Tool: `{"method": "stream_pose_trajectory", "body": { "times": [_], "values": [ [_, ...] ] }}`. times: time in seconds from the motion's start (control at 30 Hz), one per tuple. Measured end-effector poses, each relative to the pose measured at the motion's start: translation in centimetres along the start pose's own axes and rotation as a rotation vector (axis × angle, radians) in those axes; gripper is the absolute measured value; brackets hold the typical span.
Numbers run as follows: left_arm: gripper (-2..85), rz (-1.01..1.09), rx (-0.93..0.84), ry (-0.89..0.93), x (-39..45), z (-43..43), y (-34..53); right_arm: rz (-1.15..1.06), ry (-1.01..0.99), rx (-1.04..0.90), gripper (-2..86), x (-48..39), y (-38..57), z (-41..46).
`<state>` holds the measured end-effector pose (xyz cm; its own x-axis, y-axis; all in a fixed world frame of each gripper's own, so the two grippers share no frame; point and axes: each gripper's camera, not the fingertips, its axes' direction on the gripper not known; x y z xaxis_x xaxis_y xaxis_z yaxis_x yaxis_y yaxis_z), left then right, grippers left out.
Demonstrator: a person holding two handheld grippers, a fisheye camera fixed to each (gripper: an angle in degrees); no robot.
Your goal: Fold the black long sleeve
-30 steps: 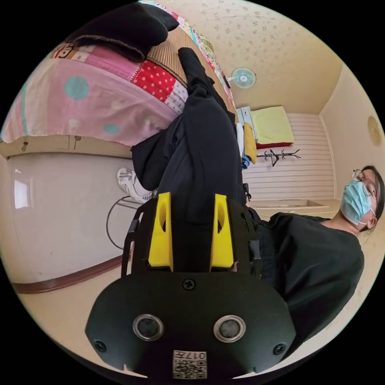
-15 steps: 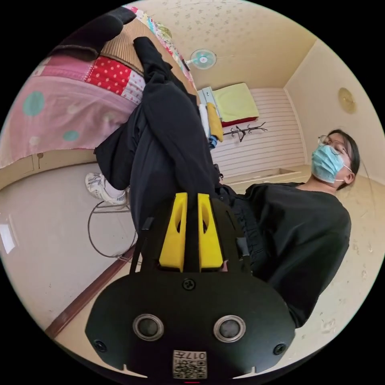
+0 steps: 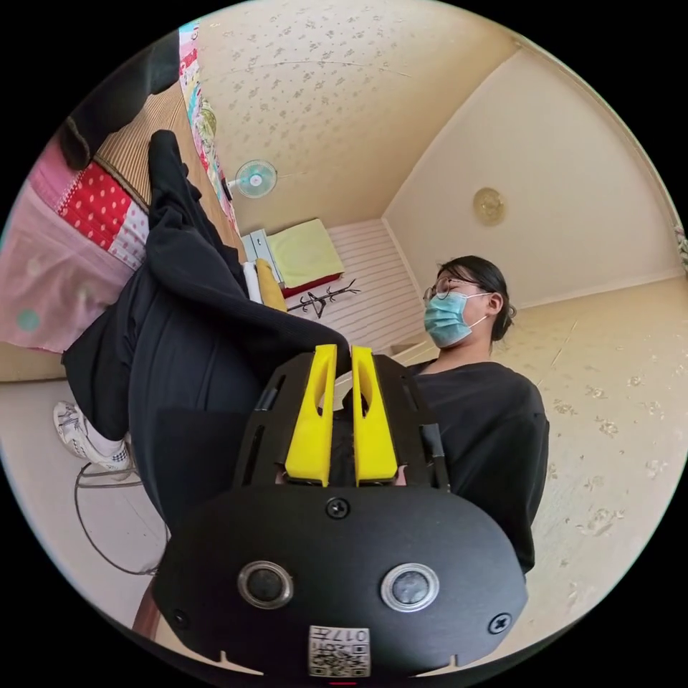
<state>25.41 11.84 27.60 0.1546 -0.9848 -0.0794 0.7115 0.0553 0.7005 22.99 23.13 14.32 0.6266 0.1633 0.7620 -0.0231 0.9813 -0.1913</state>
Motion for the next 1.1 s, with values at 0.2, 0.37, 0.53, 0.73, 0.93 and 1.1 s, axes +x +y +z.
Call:
{"method": "stream_pose_trajectory", "body": {
  "times": [0.2, 0.37, 0.53, 0.73, 0.93, 1.1],
  "values": [
    [4.6, 0.001, 0.019, 0.028, 1.1, -0.4, 0.3, 0.015, -0.038, -0.041, 10.2, 0.7, -0.4, 0.4],
    [4.6, -0.006, 0.027, 0.014, 2.1, -0.5, 1.2, 0.036, -0.016, 0.0, 10.0, 1.5, 0.7, -0.6],
    [4.7, -0.01, 0.044, 0.009, 2.8, -0.2, 2.5, 0.08, 0.038, 0.036, 11.2, 2.5, 2.3, -1.3],
    [4.6, -0.003, 0.053, 0.017, 3.3, 0.9, 3.8, 0.045, -0.079, 0.048, 9.9, 3.1, 4.0, -0.6],
    [4.6, -0.003, 0.066, 0.015, 3.7, 2.1, 4.6, 0.002, -0.124, 0.06, 7.7, 3.3, 5.9, 0.1],
    [4.7, -0.001, 0.073, 0.018, 4.2, 3.5, 4.9, -0.121, -0.202, 0.16, 4.0, 1.8, 8.4, -1.3]
  ]
}}
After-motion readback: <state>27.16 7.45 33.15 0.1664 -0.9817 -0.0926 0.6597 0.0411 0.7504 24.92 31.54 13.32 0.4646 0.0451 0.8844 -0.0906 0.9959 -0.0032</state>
